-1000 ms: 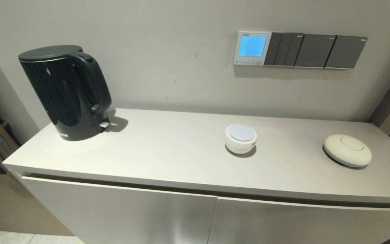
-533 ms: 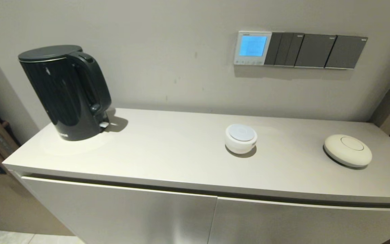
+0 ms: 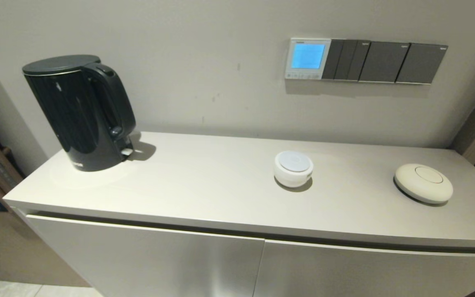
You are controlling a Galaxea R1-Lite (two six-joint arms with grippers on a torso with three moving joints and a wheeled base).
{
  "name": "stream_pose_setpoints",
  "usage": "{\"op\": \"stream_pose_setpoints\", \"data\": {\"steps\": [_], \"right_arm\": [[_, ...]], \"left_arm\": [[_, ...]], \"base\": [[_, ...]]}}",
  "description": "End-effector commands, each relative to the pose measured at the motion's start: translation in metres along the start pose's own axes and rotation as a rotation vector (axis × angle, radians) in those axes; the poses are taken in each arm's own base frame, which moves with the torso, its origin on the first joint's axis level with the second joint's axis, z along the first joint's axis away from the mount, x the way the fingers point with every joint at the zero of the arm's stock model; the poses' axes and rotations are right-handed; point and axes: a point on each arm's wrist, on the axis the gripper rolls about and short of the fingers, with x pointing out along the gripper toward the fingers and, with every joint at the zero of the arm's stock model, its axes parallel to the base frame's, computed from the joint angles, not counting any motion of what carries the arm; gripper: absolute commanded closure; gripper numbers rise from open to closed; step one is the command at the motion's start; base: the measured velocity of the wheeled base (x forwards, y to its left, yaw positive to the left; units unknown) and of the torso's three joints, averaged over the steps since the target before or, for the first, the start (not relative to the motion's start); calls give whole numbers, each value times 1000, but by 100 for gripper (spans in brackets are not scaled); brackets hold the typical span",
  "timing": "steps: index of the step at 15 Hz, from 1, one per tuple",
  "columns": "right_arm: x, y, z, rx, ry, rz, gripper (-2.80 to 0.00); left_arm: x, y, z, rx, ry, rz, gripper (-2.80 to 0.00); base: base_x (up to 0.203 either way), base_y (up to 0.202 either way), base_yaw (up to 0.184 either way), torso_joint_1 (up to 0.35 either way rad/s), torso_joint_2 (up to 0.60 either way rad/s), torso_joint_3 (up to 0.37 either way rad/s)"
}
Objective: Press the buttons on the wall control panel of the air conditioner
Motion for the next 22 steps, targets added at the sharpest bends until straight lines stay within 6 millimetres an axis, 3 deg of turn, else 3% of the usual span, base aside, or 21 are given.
{"op": "stream_pose_setpoints", "data": {"steps": [1,6,15,22], "right_arm": [[-1,-1,8,2,-12,11,0],[-11,-16,-1,-61,33,40,0],[-9,-15,-7,-57,1,13,0],[-8,-6,-48,-124,78,174,0]], "left_arm": [[0,0,0,0,-1,1,0],[0,0,0,0,-1,1,0],[0,0,0,0,-1,1,0],[0,0,0,0,-1,1,0]], "base": [[0,0,0,0,0,0],[0,0,0,0,0,0],[0,0,0,0,0,0],[0,0,0,0,0,0]]}}
